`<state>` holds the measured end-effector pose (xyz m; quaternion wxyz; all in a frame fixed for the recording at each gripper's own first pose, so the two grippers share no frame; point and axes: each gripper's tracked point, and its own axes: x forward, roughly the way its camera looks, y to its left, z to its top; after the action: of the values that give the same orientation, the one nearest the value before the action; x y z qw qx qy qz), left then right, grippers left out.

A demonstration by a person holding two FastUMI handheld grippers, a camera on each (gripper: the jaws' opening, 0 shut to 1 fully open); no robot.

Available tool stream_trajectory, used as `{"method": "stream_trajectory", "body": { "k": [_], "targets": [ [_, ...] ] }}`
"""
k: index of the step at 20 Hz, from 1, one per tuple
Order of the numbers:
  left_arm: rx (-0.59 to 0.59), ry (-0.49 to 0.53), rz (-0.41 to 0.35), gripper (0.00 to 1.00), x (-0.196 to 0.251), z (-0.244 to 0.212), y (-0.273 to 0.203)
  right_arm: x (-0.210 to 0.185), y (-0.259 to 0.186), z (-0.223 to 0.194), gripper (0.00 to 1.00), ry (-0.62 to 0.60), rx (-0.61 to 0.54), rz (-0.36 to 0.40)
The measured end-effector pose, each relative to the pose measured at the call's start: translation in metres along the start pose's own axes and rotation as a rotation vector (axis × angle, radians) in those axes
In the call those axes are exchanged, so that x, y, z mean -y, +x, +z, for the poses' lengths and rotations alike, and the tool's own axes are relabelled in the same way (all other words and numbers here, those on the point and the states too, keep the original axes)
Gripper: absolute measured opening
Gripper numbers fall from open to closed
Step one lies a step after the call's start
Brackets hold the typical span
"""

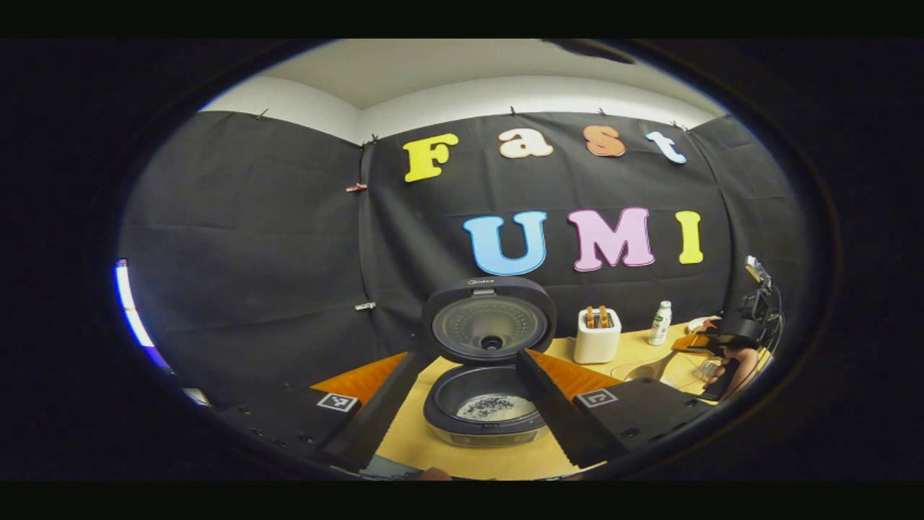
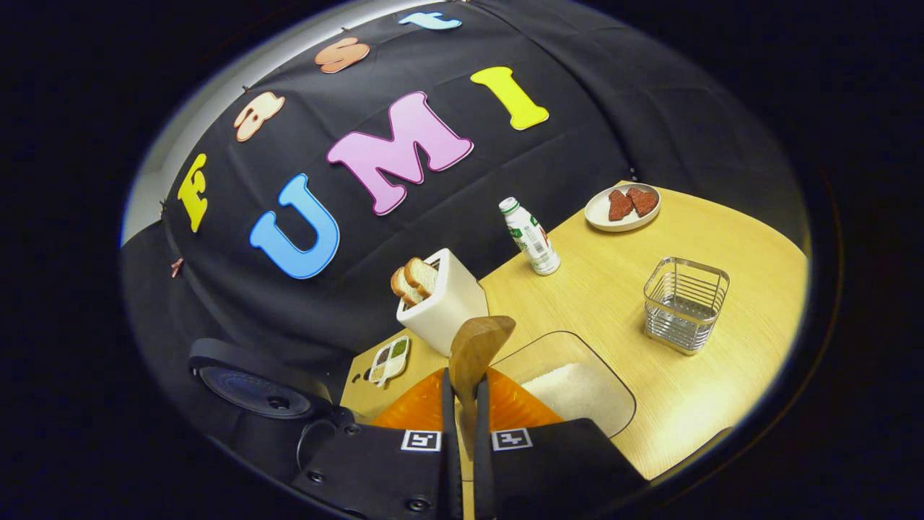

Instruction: Close the left gripper, press the button to open the rice cooker; take a wooden spoon from the chopstick holder with the right hand, scoop a spoonful of rice and pour it into the rice cooker, then put the wooden spoon back into the chopstick holder.

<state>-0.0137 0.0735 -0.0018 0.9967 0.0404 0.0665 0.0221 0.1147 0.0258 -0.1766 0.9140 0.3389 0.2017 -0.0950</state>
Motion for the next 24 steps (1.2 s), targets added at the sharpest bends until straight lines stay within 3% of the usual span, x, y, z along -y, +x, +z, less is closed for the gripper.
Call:
{"method": "stream_trajectory", "body": {
  "k": [5, 12, 21, 24],
  "targets": [
    [0.012, -0.004, 0.014, 0.94, -0.008, 0.001, -0.004, -0.031, -0.011, 0.001, 0.11, 0.022, -0.012, 0.051],
    [0.017, -0.029, 0.044, 0.94, -0.021, -0.001, -0.009, -0.104, -0.027, -0.011, 0.11, 0.011, -0.05, 0.178],
    [0.03, -0.044, 0.111, 0.94, -0.048, -0.004, -0.017, -0.174, -0.037, -0.045, 0.11, -0.086, -0.115, 0.293],
    [0.032, -0.045, 0.174, 0.94, -0.065, -0.005, -0.018, -0.193, -0.037, -0.055, 0.11, -0.137, -0.12, 0.324]
  ]
}}
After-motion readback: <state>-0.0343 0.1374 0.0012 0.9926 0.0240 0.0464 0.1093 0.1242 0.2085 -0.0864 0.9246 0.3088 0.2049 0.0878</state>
